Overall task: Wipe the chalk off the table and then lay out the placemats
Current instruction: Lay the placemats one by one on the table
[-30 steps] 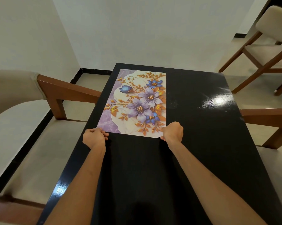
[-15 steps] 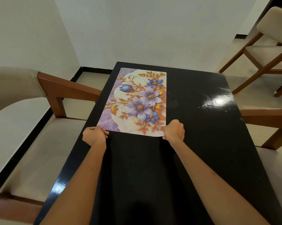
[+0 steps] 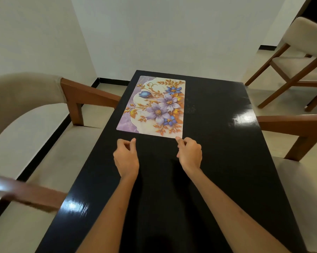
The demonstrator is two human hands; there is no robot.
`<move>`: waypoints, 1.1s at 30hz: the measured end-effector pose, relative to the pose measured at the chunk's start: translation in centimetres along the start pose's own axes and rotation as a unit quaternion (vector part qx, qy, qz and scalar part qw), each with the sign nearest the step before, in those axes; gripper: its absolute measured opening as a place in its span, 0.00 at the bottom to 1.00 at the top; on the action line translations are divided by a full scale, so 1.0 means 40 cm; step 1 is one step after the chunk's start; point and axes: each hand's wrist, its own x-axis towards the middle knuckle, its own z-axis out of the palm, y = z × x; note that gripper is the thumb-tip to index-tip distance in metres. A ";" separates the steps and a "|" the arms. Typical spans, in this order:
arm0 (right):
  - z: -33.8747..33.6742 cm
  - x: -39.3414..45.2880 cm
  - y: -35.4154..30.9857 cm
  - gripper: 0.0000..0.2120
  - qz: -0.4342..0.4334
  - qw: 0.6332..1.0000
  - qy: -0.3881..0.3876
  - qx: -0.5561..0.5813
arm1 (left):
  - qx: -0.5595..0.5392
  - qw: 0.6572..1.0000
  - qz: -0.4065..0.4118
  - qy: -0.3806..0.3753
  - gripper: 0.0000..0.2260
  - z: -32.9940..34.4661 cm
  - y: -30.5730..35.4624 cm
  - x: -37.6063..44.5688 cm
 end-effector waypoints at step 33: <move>0.197 -1.482 0.157 0.11 -0.086 0.926 -0.364 0.047 | -0.050 0.981 -0.148 0.114 0.07 -1.161 -0.746 -0.959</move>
